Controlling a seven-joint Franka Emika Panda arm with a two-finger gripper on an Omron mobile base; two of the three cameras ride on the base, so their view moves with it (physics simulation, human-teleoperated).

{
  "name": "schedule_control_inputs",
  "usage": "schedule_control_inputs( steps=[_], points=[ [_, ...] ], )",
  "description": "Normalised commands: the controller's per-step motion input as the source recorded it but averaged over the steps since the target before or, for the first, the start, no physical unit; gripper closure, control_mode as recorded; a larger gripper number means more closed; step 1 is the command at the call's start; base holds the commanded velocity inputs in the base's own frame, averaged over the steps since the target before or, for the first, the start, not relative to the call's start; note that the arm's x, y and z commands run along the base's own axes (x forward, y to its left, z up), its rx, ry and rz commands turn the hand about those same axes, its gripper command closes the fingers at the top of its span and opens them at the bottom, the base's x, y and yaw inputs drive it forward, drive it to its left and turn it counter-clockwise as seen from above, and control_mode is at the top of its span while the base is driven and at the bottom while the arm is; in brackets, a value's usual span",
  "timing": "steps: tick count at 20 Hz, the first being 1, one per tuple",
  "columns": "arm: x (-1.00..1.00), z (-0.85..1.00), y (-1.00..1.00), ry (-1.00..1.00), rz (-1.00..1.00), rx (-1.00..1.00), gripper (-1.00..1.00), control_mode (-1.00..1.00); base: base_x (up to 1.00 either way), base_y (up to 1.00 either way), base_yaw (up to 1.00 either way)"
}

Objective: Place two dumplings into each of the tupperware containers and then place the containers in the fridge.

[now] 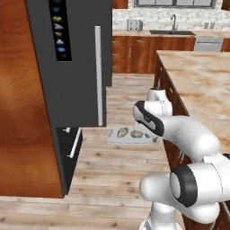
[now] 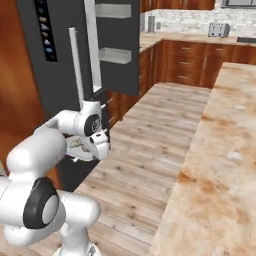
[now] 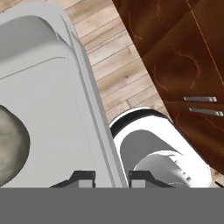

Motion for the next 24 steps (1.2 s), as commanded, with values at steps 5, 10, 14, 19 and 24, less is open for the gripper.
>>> schedule_control_inputs(
  steps=[5, 10, 14, 19, 24],
  points=[
    [0.0, 0.0, 0.0, 0.0, 0.0, 0.0, 1.0, 1.0, 0.96, -0.4, -0.2],
    [0.0, 0.0, 0.0, 0.0, 0.0, 0.0, 1.0, 1.0, 0.96, -0.5, -0.08],
    [0.0, 0.0, 0.0, 0.0, 0.0, 0.0, 1.0, 1.0, 0.83, 0.0, 0.15],
    [0.0, 0.0, 0.0, 0.0, 0.0, 0.0, 1.0, 1.0, 0.43, -0.16, 0.38],
    [0.0, 0.0, 0.0, 0.0, 0.0, 0.0, 1.0, 1.0, 0.87, -0.78, 0.28]
  ],
)
